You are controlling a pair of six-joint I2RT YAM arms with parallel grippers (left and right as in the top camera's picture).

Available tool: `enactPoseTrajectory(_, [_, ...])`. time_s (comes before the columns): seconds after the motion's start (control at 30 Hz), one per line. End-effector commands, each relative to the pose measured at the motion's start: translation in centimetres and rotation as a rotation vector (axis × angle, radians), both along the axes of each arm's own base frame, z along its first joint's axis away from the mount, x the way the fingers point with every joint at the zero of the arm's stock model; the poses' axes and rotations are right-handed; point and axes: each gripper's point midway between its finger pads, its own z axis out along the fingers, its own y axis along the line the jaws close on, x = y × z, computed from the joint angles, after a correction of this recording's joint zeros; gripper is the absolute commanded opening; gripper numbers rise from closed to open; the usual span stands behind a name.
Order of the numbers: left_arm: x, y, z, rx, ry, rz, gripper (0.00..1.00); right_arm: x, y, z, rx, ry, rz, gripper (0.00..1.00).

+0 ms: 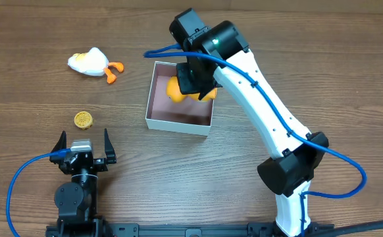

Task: Pack container
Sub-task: 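Carry the orange dinosaur over the box and lower it inside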

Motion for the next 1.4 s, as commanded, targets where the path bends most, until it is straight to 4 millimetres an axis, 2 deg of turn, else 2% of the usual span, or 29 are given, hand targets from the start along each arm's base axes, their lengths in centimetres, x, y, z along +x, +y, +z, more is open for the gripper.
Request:
enactPoseTrajectory(0.0, [0.0, 0.3, 0.0, -0.014, -0.007, 0.019, 1.00, -0.2, -0.7, -1.0, -0.017, 0.005, -0.037, 0.04])
enactPoseTrajectory(0.27, [0.0, 0.3, 0.0, -0.014, -0.007, 0.019, 1.00, -0.3, -0.1, -3.1, -0.023, 0.019, -0.026, 0.04])
enactPoseTrajectory(0.53, [0.0, 0.3, 0.0, -0.014, -0.007, 0.019, 1.00, -1.7, 1.5, -6.3, -0.009, 0.072, 0.013, 0.04])
enactPoseTrajectory(0.87, [0.0, 0.3, 0.0, -0.014, -0.007, 0.019, 1.00, -1.6, 2.1, -6.3, 0.008, 0.059, 0.021, 0.04])
enactPoseTrajectory(1.1, [0.0, 0.3, 0.0, -0.014, -0.007, 0.019, 1.00, -1.6, 3.7, -6.1, 0.068, 0.055, 0.042, 0.04])
enactPoseTrajectory(1.37, [0.0, 0.3, 0.0, -0.014, -0.007, 0.019, 1.00, -1.8, 3.2, -6.2, 0.038, 0.058, 0.040, 0.04])
